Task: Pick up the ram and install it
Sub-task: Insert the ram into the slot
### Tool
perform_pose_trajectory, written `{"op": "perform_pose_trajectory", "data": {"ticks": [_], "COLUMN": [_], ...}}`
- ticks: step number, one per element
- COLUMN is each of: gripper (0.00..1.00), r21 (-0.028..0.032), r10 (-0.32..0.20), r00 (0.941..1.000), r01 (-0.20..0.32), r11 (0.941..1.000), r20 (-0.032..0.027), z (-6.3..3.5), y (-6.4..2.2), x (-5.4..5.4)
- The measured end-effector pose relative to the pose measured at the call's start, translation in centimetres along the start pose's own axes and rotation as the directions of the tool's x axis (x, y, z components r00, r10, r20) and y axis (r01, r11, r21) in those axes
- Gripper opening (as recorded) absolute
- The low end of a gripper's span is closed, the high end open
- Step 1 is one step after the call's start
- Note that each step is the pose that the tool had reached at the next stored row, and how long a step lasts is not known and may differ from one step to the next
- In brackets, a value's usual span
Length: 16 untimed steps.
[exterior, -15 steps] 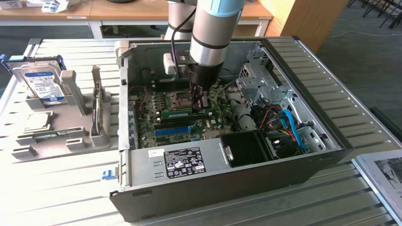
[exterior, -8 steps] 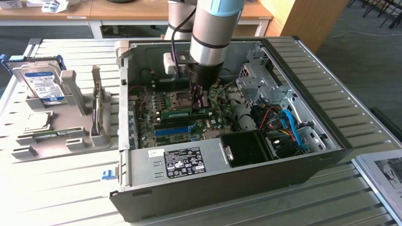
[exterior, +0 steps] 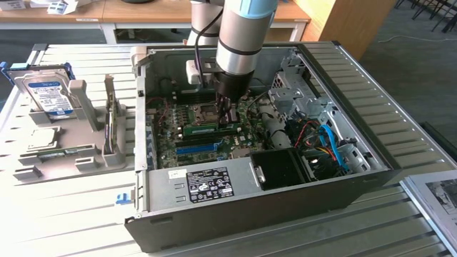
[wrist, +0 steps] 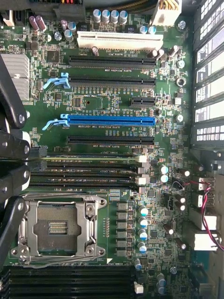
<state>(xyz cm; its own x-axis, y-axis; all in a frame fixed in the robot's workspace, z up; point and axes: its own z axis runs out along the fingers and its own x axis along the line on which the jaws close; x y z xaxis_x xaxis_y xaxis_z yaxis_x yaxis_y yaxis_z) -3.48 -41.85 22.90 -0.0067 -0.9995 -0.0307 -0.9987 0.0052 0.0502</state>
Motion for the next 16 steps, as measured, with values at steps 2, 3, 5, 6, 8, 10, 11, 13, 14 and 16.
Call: {"op": "perform_pose_trajectory", "data": {"ticks": [2, 3, 5, 6, 8, 10, 11, 13, 14, 16], "gripper": [0.12, 0.12, 0.12, 0.12, 0.12, 0.12, 0.12, 0.12, 0.12, 0.12], "r21": [0.0002, 0.0002, 0.0005, 0.0006, 0.0008, 0.0008, 0.0009, 0.0009, 0.0009, 0.001], "r10": [0.0, 0.0, 0.0, 0.0, 0.0, 0.0, 0.0, 0.0, 0.0, 0.0], "r00": [1.0, 1.0, 1.0, 1.0, 1.0, 1.0, 1.0, 1.0, 1.0, 1.0], "r01": [0.0, 0.0, 0.0, 0.0, 0.0, 0.0, 0.0, 0.0, 0.0, 0.0], "r11": [1.0, 1.0, 1.0, 1.0, 1.0, 1.0, 1.0, 1.0, 1.0, 1.0], "r20": [0.0, 0.0, 0.0001, 0.0, 0.0, 0.0001, 0.0003, 0.0001, 0.0, 0.0003], "z": [0.02, 0.03, 0.06, 0.06, 0.08, 0.08, 0.07, -0.01, -0.06, -0.1], "y": [0.0, 0.0, 0.0, 0.0, 0.0, 0.0, 0.0, 0.0, 0.0, 0.0], "x": [0.0, 0.0, 0.0, 0.0, 0.0, 0.0, 0.0, 0.0, 0.0, -0.01]}}
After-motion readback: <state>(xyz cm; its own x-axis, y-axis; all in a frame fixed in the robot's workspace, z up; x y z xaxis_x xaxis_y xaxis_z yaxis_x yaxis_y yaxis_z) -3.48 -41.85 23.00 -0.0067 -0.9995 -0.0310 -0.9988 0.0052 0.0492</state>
